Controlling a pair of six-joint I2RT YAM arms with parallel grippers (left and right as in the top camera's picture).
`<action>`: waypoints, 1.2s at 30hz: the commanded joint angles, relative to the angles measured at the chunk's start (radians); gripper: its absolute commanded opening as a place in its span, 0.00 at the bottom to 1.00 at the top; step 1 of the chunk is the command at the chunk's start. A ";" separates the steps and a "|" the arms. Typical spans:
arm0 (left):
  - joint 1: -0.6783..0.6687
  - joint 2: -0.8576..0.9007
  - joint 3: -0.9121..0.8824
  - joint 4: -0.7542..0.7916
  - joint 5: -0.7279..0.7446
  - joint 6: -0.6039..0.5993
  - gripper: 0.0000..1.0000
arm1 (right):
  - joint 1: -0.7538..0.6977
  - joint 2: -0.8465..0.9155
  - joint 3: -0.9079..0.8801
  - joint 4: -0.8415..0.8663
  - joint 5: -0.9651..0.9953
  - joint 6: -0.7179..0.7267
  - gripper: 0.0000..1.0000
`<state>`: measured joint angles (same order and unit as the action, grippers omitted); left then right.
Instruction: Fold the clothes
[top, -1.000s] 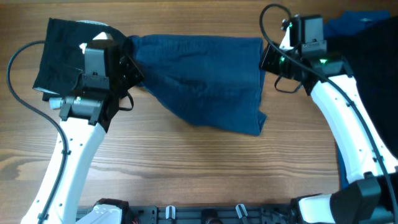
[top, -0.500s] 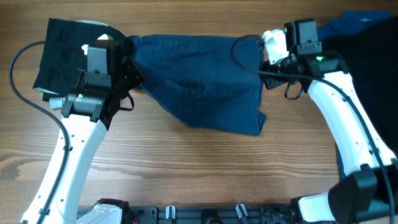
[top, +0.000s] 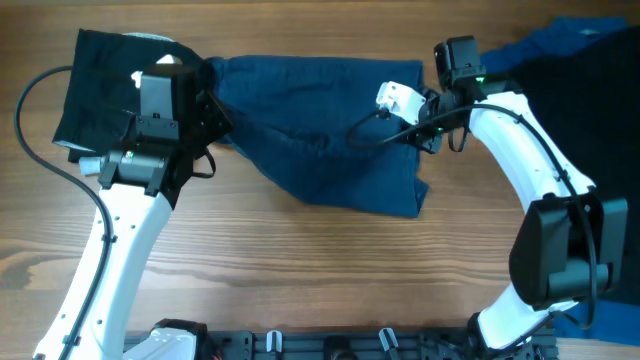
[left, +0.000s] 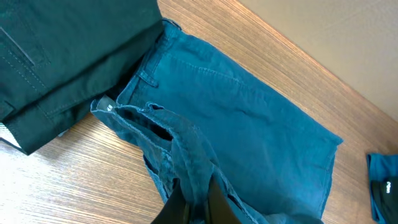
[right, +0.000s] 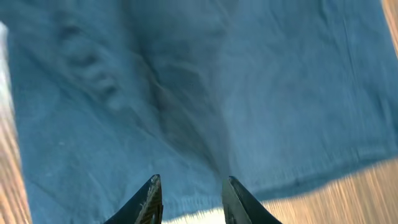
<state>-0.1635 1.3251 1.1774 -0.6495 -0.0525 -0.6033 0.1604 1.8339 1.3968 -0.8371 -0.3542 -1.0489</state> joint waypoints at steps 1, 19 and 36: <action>0.004 0.001 0.027 0.009 -0.029 0.023 0.04 | -0.020 0.017 -0.001 -0.021 -0.163 -0.115 0.32; 0.005 0.001 0.027 0.010 -0.028 0.023 0.04 | -0.027 0.177 -0.069 0.114 -0.219 -0.219 0.36; 0.005 0.001 0.027 0.010 -0.028 0.023 0.04 | -0.027 0.115 -0.052 0.130 -0.180 0.046 0.04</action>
<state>-0.1635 1.3251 1.1778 -0.6495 -0.0559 -0.6033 0.1352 2.0056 1.3327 -0.7090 -0.5343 -1.1664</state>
